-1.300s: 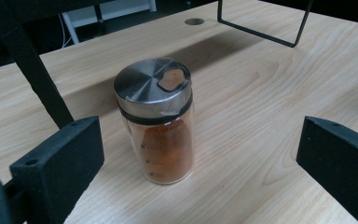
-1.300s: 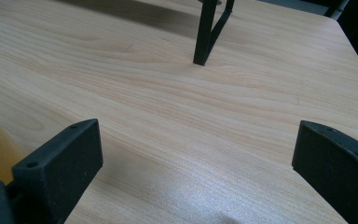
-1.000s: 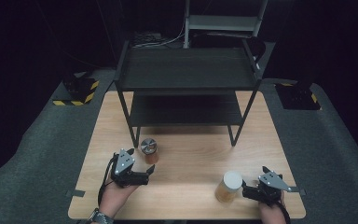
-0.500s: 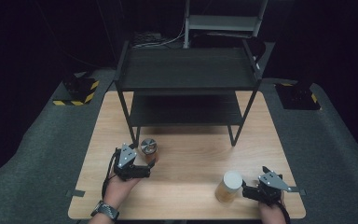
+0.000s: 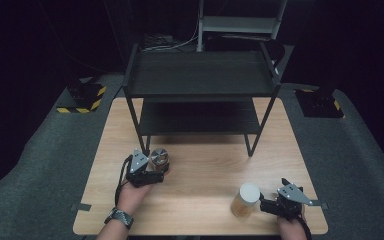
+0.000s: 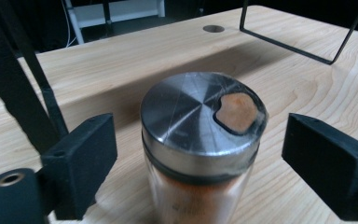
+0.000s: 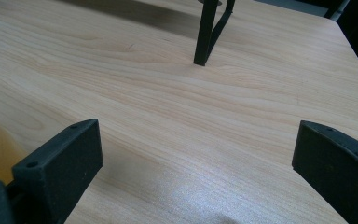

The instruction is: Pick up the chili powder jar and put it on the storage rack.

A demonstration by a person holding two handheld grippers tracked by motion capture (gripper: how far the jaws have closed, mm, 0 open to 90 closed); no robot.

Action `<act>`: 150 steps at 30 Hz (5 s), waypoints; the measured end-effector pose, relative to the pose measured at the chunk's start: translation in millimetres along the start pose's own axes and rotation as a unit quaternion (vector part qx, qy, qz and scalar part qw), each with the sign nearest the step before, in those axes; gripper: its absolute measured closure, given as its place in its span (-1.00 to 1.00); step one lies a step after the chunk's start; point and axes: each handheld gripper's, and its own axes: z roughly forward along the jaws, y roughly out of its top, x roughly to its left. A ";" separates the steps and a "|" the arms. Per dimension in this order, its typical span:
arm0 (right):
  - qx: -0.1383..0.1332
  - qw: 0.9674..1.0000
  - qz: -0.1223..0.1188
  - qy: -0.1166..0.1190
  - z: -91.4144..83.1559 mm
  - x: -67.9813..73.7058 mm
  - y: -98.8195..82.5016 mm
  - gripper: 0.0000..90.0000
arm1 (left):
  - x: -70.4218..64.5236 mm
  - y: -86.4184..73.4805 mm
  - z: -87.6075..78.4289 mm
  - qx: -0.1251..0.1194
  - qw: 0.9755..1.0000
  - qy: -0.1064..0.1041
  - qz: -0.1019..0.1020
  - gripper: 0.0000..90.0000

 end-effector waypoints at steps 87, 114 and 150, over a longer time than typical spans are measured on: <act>0.003 1.000 0.004 0.001 -0.1 -1.4 0.7 -0.99 | -22.8 27.5 -69.5 -0.129 0.991 -0.035 0.011 -0.23; 0.003 1.000 0.004 0.003 -0.2 -2.2 0.6 -0.99 | -28.4 77.8 -83.4 -0.175 0.983 -0.045 0.025 -0.23; 0.002 1.000 0.009 0.004 -0.3 -2.8 0.3 -0.99 | -22.7 146.7 -92.1 -0.221 0.974 -0.035 0.019 -0.23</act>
